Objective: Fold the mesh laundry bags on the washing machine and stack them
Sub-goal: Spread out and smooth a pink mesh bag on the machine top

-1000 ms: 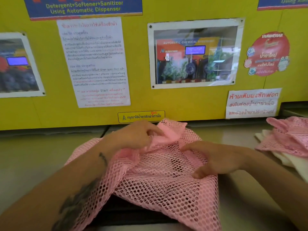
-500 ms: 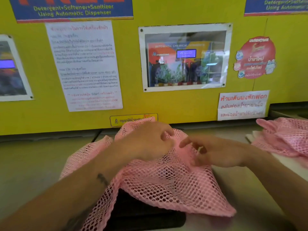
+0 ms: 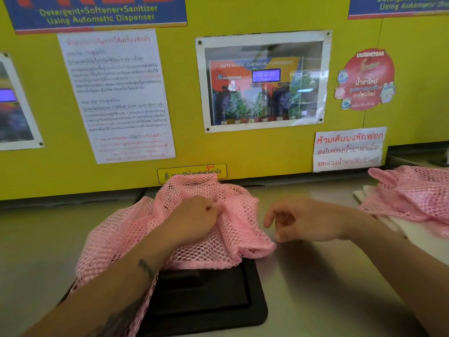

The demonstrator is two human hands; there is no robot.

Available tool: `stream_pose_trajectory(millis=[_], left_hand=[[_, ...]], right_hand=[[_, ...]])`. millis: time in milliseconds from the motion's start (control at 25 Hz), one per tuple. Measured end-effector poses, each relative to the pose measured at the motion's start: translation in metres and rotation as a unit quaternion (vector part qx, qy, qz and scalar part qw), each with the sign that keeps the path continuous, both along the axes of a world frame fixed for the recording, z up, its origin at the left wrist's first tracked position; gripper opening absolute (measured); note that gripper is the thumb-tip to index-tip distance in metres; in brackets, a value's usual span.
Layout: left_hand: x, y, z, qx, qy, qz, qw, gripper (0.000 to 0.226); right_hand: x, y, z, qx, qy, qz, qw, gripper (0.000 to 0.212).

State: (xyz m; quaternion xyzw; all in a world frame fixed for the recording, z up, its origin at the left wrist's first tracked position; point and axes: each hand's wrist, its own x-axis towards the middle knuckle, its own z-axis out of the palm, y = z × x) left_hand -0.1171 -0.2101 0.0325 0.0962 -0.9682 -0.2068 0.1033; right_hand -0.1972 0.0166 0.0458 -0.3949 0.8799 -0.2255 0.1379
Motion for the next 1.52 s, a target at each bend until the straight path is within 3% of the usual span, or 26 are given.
stream_pose_trajectory(millis=[120,240,320,440,560,600,720,800,880,960,1040,1120,1200,1280,1400,1480,1520], left_hand=[[0.004,-0.003,0.003,0.018,0.013,0.027,0.999,0.052],[0.002,-0.004,0.001,0.027,0.018,0.034,0.999,0.051],[0.001,-0.005,0.0,0.037,0.015,0.037,0.999,0.05],[-0.001,-0.008,-0.003,0.033,0.01,0.018,0.999,0.046],[0.0,-0.019,-0.007,0.035,0.047,0.015,0.998,0.024],[0.0,-0.023,-0.007,0.047,0.061,0.025,0.997,0.013],[0.003,-0.03,-0.008,0.043,0.107,0.05,0.992,0.022],[0.008,-0.022,-0.004,0.018,0.181,0.03,0.983,0.026],[0.016,-0.008,-0.001,0.013,0.205,-0.05,0.977,0.027],[0.023,0.01,-0.002,-0.002,0.083,-0.142,0.986,0.042],[0.025,0.021,-0.011,-0.068,-0.095,-0.185,0.976,0.064],[0.023,0.022,-0.014,-0.078,-0.138,-0.197,0.967,0.063],[0.024,0.019,-0.007,-0.032,-0.099,-0.217,0.971,0.045],[0.028,0.018,0.002,0.034,-0.091,-0.267,0.959,0.03],[0.036,0.016,0.017,0.177,-0.096,-0.31,0.929,0.022],[0.034,0.013,0.021,0.251,-0.03,-0.266,0.93,0.02],[0.031,0.011,0.019,0.232,0.028,-0.223,0.946,0.02]], right_hand=[[0.014,-0.011,0.0,-0.065,-0.01,0.032,0.997,0.041],[0.024,-0.018,-0.005,-0.048,-0.049,0.072,0.995,0.06],[0.025,-0.028,-0.016,-0.081,-0.016,0.064,0.994,0.054],[0.026,-0.046,-0.036,-0.213,0.058,0.025,0.975,0.016],[0.019,-0.044,-0.028,-0.296,0.107,-0.054,0.948,0.018],[0.014,-0.038,-0.022,-0.302,0.151,-0.077,0.938,0.022],[-0.005,-0.017,-0.01,-0.229,0.347,-0.085,0.905,0.029],[-0.011,-0.008,-0.006,-0.183,0.387,-0.067,0.901,0.025],[-0.014,0.001,-0.001,-0.144,0.29,-0.03,0.946,0.027],[-0.016,0.016,0.005,-0.084,0.071,0.019,0.994,0.03],[-0.025,0.033,0.009,-0.095,-0.098,0.04,0.99,0.036],[-0.034,0.043,0.011,-0.189,-0.161,0.014,0.968,0.034],[-0.038,0.041,0.009,-0.296,-0.109,-0.04,0.948,0.022],[-0.034,0.023,0.002,-0.317,0.001,-0.088,0.944,0.018],[-0.018,-0.012,-0.013,-0.191,0.127,-0.047,0.972,0.03],[-0.01,-0.027,-0.023,-0.066,0.153,0.016,0.986,0.038],[-0.007,-0.029,-0.025,-0.019,0.147,0.038,0.988,0.043]])
